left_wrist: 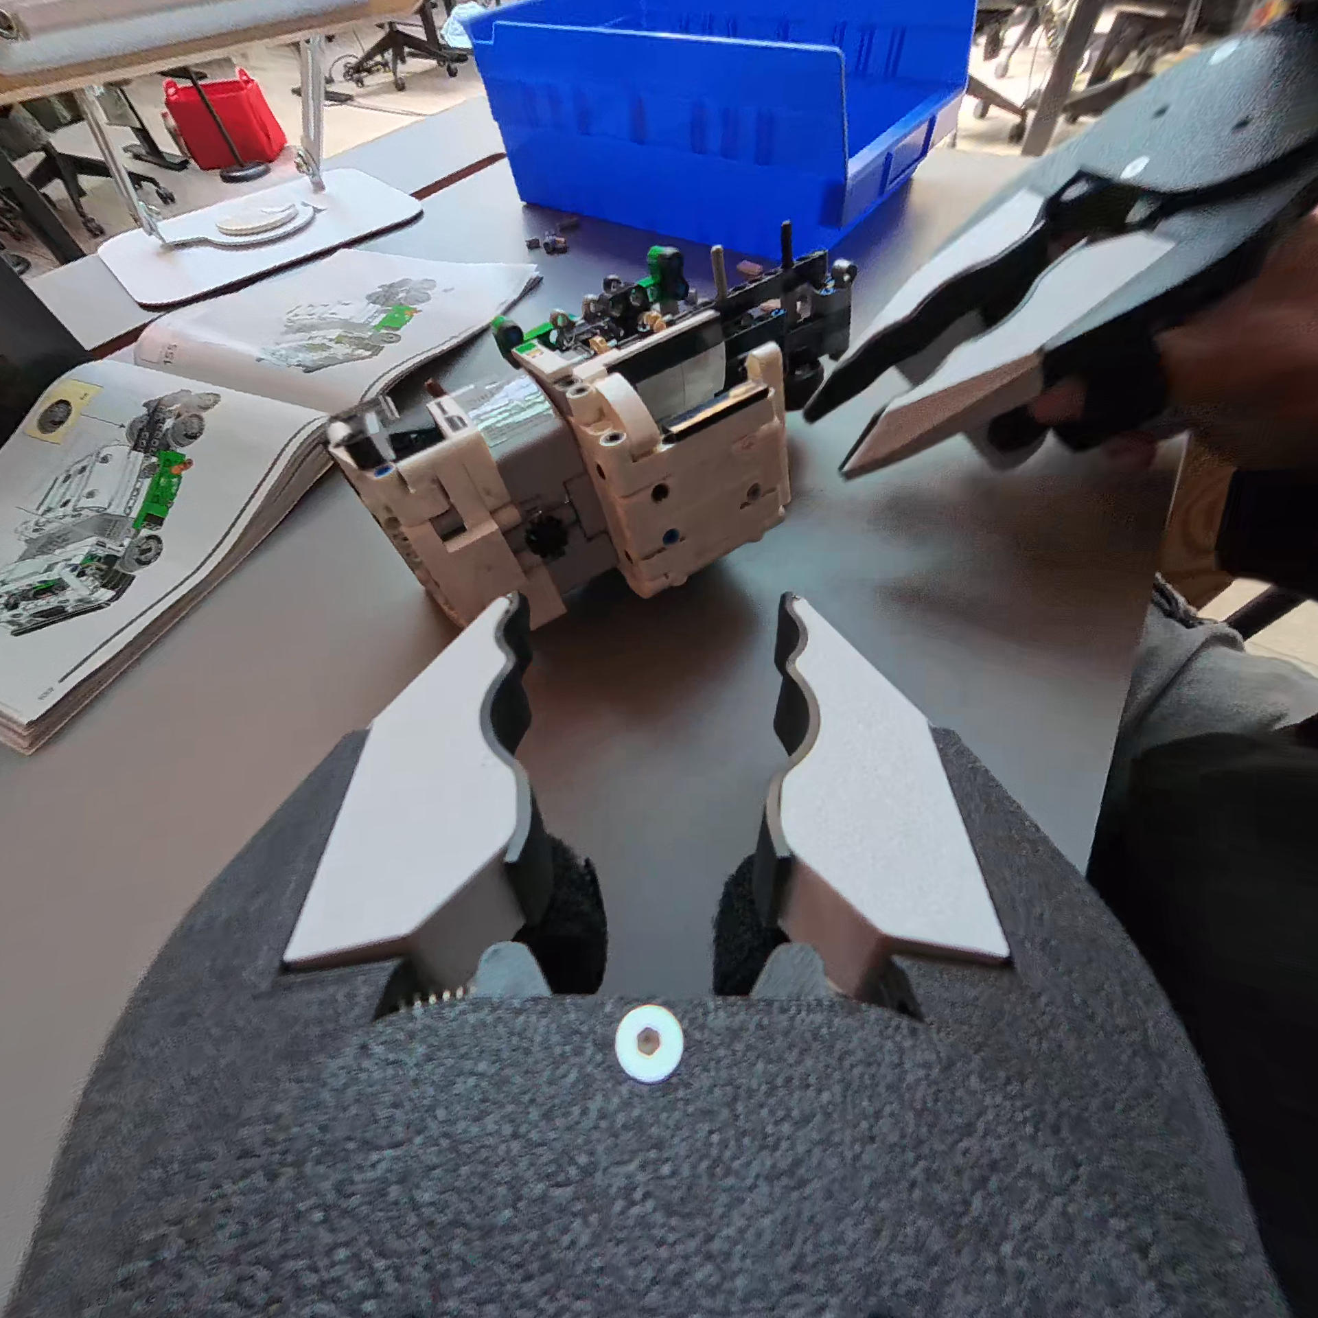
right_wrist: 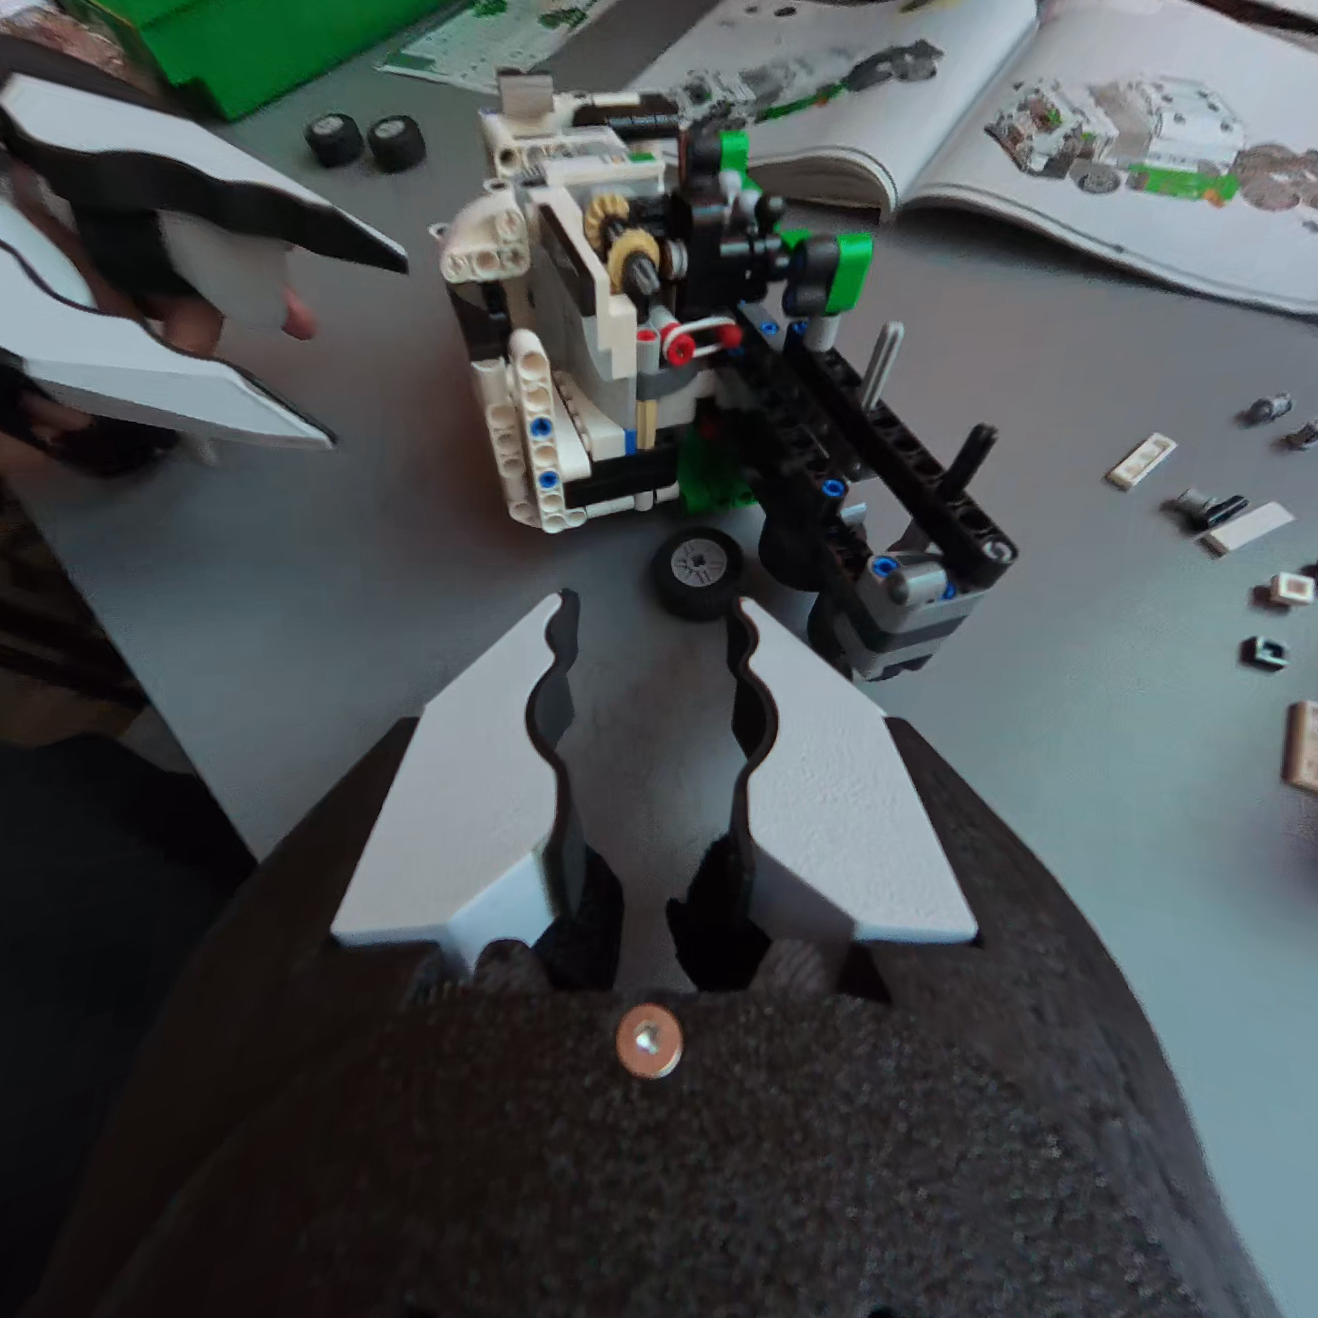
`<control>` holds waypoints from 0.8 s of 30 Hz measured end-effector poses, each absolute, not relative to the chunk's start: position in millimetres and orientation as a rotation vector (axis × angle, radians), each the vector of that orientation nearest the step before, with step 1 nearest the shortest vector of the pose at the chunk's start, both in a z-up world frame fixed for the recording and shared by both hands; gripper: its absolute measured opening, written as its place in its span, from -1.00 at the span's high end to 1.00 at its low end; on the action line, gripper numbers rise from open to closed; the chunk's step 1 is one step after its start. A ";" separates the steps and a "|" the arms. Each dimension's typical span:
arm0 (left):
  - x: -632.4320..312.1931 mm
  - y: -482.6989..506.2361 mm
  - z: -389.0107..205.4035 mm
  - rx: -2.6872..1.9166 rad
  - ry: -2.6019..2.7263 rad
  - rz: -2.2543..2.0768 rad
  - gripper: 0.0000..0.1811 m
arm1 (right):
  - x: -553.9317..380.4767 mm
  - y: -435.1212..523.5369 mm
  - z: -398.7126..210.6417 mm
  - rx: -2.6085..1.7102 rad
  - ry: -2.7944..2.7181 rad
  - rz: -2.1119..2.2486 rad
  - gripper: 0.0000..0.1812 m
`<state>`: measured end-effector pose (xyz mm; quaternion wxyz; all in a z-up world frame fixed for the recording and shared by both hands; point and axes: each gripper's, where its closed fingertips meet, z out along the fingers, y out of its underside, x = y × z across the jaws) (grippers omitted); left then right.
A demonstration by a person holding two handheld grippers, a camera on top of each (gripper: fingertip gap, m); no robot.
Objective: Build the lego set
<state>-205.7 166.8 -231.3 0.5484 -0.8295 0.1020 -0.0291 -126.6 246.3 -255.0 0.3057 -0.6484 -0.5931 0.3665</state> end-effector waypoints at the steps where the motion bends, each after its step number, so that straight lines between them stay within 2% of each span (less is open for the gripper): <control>1: -203.6 169.1 -229.3 -1.958 0.238 -0.094 0.26 | -130.4 246.1 -260.6 -1.747 -1.545 0.967 0.55; 8: -188.2 176.2 -208.5 -1.903 0.296 -0.144 0.28 | -144.6 256.0 -277.1 -1.834 -1.546 0.785 0.58; 11: -182.0 181.3 -192.6 -1.868 0.355 -0.147 0.30 | -147.7 259.6 -281.7 -1.828 -1.562 0.700 0.67; 15: -179.2 200.2 -172.4 -1.875 0.531 -0.116 0.32 | -142.0 255.4 -279.9 -1.835 -1.555 0.730 0.68; 19: -176.3 230.2 -161.6 -1.938 0.801 -0.152 0.40 | -123.1 240.6 -244.6 -1.767 -1.529 0.869 0.68; 24: -163.3 265.0 -159.3 -1.949 1.132 -0.247 0.50 | -105.5 291.4 -190.5 -1.721 -1.506 0.724 0.68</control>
